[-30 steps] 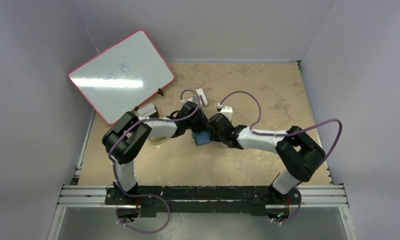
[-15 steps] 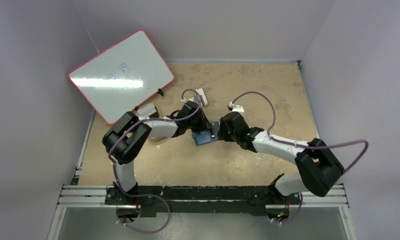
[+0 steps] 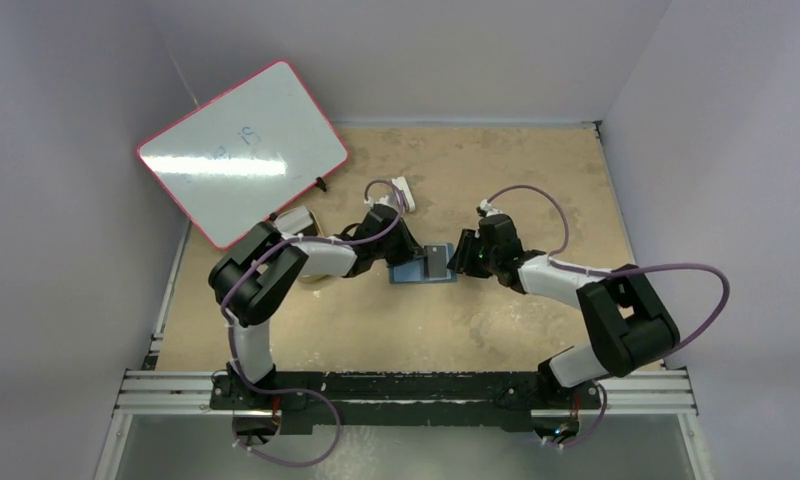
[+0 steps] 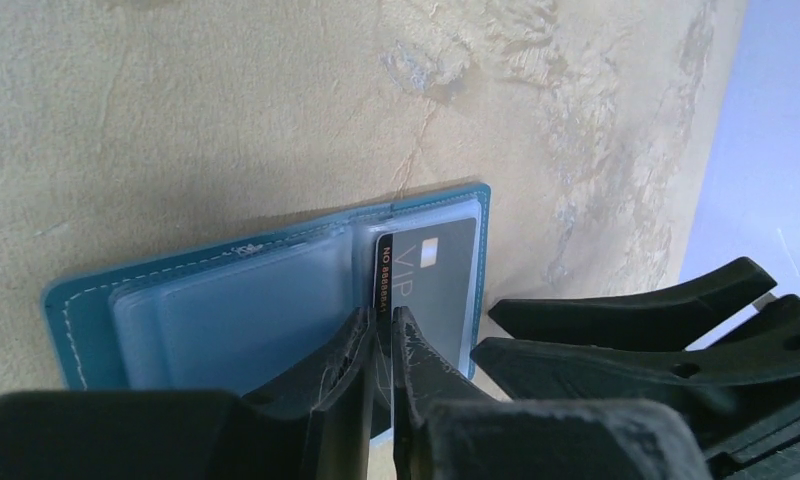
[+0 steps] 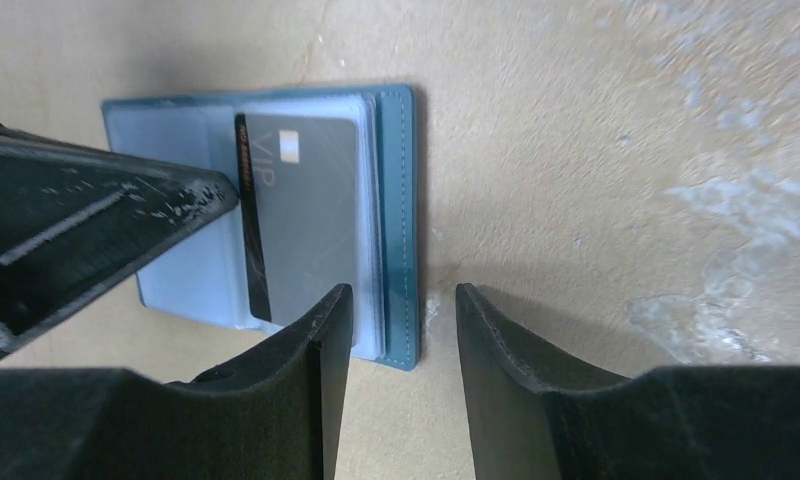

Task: Put the credit cards into the card holder
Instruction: Insert the credit card into the card holder, then pick up the credit card from the storage box.

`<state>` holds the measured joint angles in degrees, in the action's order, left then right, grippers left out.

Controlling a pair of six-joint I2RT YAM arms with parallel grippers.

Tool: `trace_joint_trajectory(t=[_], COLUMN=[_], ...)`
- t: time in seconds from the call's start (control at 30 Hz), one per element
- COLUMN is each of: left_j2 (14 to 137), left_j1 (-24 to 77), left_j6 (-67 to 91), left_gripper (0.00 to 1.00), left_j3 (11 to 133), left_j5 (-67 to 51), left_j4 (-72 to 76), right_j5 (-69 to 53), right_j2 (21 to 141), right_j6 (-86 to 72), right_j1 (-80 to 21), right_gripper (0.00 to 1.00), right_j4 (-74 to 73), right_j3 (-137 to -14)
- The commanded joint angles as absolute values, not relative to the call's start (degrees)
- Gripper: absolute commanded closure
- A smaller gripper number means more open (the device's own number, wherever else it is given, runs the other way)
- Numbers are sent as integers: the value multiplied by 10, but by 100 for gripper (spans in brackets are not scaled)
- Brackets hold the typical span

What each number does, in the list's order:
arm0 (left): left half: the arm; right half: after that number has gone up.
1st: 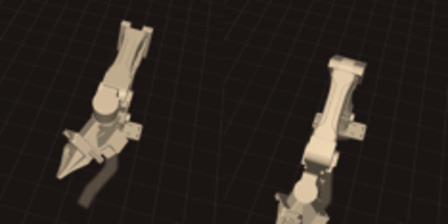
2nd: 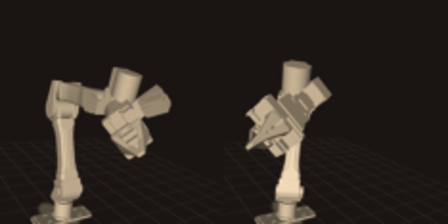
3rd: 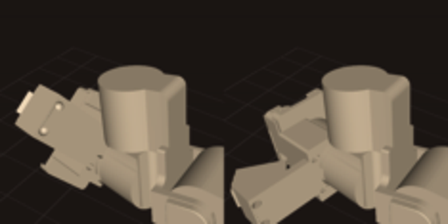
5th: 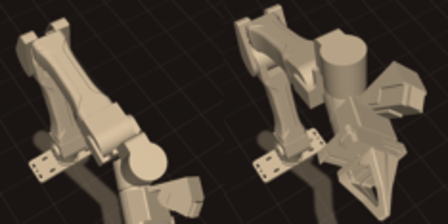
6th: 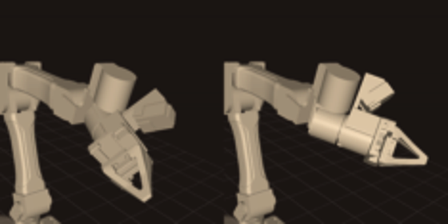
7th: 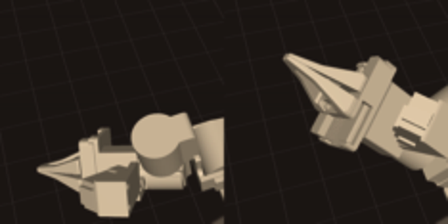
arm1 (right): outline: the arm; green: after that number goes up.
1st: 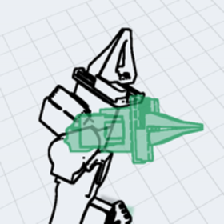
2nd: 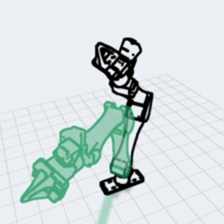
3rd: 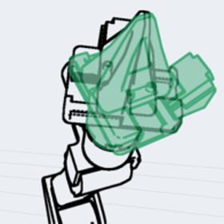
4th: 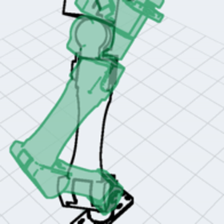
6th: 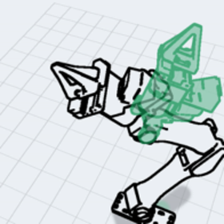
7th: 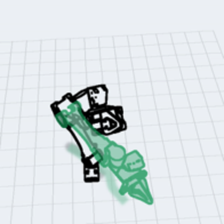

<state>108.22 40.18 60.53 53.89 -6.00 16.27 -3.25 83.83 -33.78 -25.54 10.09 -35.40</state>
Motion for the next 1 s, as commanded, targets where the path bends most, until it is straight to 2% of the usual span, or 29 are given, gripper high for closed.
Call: trace_joint_trajectory(t=[0.0,0.37,0.53,0.7,0.97], left_j2=[1077,1032,994,923,819], left_j1=[411,453,454,454,452], left_j6=[609,636,614,540,363], left_gripper=[91,88,88,72,45], left_j3=[542,489,481,509,611], left_j5=[-70,-72,-70,-43,130], left_j4=[182,207,195,96,-179], right_j5=[-76,-131,-77,-27,2], right_j2=[839,788,728,635,519], right_j6=[-338,-401,-399,-385,-365], right_j1=[-256,-260,-262,-261,-261], right_gripper=[55,58,56,41,17], right_j4=[136,234,159,71,14], right_j3=[-334,-225,-217,-239,-261])
